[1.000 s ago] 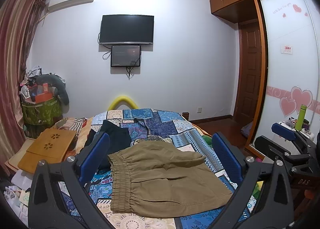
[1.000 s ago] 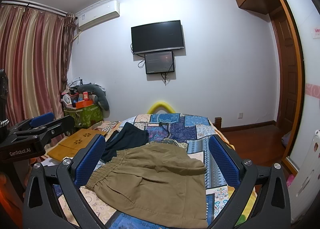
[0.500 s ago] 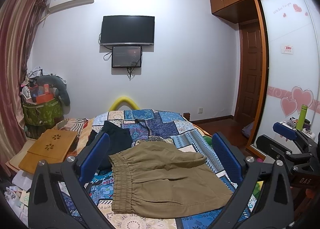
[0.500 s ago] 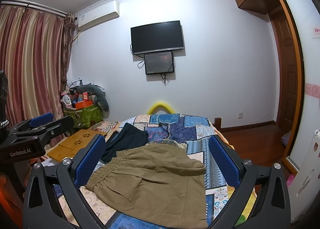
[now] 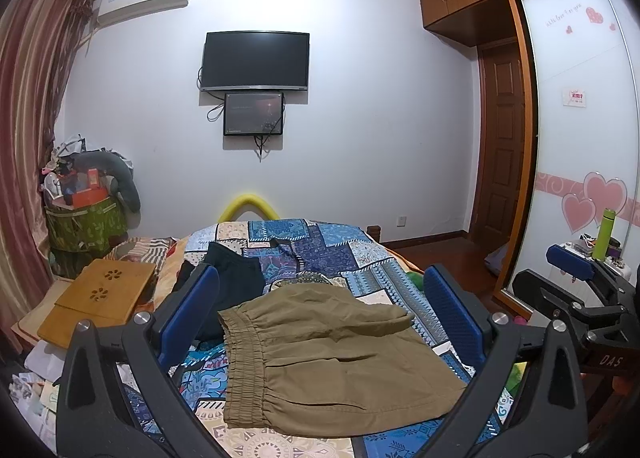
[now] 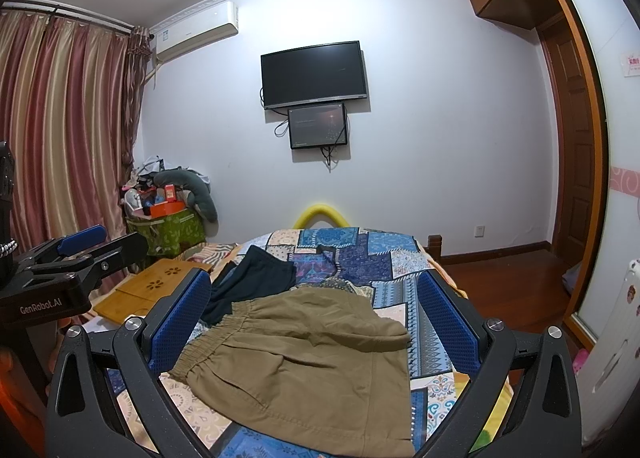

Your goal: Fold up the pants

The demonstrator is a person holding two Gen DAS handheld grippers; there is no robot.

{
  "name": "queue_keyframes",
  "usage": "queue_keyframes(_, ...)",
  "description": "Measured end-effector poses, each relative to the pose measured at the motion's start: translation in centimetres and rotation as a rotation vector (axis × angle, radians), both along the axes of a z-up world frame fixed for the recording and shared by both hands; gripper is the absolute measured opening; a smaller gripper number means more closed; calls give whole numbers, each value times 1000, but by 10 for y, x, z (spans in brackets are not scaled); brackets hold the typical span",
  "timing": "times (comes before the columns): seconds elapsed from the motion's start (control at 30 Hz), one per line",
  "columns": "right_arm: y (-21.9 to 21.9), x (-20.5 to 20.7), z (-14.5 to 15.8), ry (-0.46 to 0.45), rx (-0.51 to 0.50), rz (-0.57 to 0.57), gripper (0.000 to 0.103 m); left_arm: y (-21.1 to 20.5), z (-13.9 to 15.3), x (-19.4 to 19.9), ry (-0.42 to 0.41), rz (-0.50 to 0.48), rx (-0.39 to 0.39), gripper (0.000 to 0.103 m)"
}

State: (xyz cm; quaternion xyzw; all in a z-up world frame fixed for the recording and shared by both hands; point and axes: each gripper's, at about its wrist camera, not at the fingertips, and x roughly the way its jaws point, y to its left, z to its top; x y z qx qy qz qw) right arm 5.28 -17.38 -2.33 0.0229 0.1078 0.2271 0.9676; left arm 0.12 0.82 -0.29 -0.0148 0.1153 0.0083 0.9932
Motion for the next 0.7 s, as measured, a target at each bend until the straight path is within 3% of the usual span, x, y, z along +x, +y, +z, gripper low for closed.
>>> queue_keyframes(0.7,0,0,1,1,-2,1,102,-1,1,0,0,0,3,103)
